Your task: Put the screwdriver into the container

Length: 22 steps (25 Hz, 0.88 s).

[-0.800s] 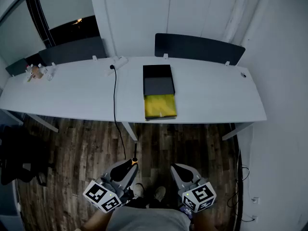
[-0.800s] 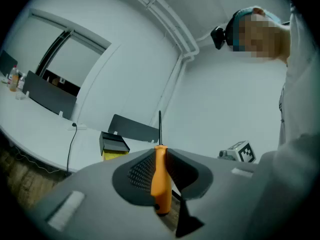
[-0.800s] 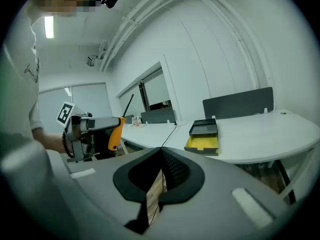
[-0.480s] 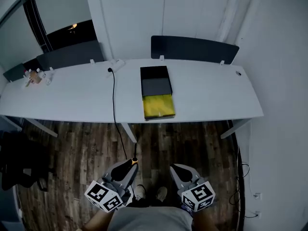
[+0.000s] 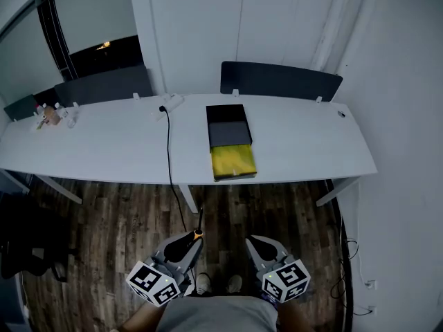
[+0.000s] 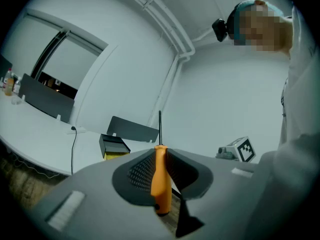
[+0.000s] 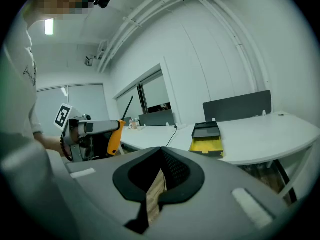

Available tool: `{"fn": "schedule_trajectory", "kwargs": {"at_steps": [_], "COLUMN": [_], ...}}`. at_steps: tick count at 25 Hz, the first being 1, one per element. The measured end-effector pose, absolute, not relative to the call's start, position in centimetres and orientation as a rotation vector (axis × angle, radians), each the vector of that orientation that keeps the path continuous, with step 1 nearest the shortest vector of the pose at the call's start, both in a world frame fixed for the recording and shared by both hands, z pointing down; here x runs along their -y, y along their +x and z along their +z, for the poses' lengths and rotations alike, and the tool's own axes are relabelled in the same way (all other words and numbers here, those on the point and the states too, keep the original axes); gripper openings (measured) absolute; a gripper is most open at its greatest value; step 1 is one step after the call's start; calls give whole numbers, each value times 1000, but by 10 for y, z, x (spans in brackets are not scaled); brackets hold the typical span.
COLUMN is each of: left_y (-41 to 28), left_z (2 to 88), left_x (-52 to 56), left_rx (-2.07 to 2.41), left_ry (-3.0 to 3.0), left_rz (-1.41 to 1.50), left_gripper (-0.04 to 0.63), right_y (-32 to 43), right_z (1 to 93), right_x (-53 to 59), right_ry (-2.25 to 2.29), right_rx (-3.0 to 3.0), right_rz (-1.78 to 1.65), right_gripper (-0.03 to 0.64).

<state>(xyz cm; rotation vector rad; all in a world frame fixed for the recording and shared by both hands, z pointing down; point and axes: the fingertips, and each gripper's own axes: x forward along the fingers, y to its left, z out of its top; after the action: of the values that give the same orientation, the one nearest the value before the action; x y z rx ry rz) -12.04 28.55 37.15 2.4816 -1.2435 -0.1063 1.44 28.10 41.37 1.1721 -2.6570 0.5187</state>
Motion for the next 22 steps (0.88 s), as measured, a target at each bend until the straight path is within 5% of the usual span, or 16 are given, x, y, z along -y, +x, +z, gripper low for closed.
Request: {"fn": "schedule_trajectory", "kwargs": {"at_steps": [22], "left_y": [-171], "left_z": [376], "left_x": [-276], "left_rx": [1154], "left_ry": [2567], "left_rz": [-73], "left_gripper": [69], "right_y": [-38], "right_z": [416], "right_x": [-278], "right_ry": [1264], "right_rx": [2616], "right_rz": [491], "right_gripper": [14]}}
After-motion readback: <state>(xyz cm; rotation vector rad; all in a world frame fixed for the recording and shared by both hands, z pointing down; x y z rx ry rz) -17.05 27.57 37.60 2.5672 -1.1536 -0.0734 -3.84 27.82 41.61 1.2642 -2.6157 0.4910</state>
